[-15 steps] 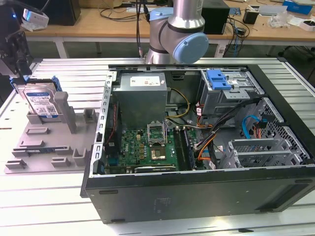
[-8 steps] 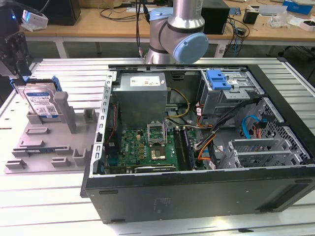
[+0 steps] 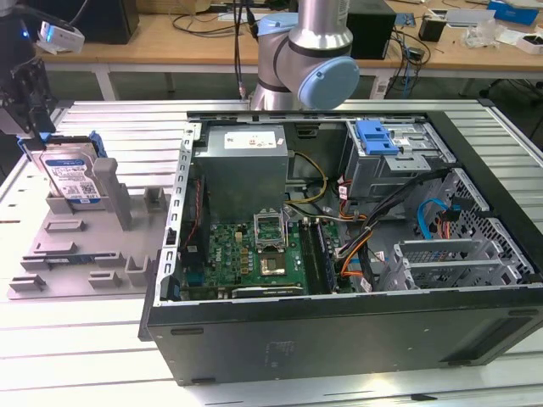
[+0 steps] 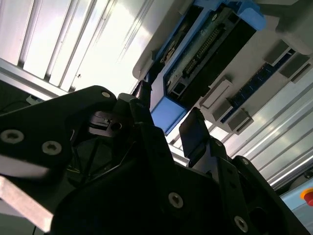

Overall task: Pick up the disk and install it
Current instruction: 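Pick up the disk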

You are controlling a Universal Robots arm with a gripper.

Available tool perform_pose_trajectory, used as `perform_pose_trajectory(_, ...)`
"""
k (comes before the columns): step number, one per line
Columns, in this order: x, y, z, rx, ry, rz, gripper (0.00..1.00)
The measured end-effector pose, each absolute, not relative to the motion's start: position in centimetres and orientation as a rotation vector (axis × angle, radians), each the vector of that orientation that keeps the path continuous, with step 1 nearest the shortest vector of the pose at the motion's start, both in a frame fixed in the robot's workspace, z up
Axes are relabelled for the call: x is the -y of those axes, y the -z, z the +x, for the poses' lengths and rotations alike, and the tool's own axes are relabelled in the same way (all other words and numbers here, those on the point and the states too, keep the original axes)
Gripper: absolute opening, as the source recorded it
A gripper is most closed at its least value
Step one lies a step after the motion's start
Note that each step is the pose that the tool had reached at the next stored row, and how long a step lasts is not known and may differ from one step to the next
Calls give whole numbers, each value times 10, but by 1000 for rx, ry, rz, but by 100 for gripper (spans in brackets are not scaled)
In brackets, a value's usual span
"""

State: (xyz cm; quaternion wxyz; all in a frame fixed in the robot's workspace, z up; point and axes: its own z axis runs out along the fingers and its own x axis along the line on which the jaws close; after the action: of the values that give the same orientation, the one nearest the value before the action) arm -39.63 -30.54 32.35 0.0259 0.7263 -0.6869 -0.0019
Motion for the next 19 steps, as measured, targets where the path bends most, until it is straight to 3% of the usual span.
perform_pose_trajectory(19, 309, -314, -392, 2163, 7, 2206, 51)
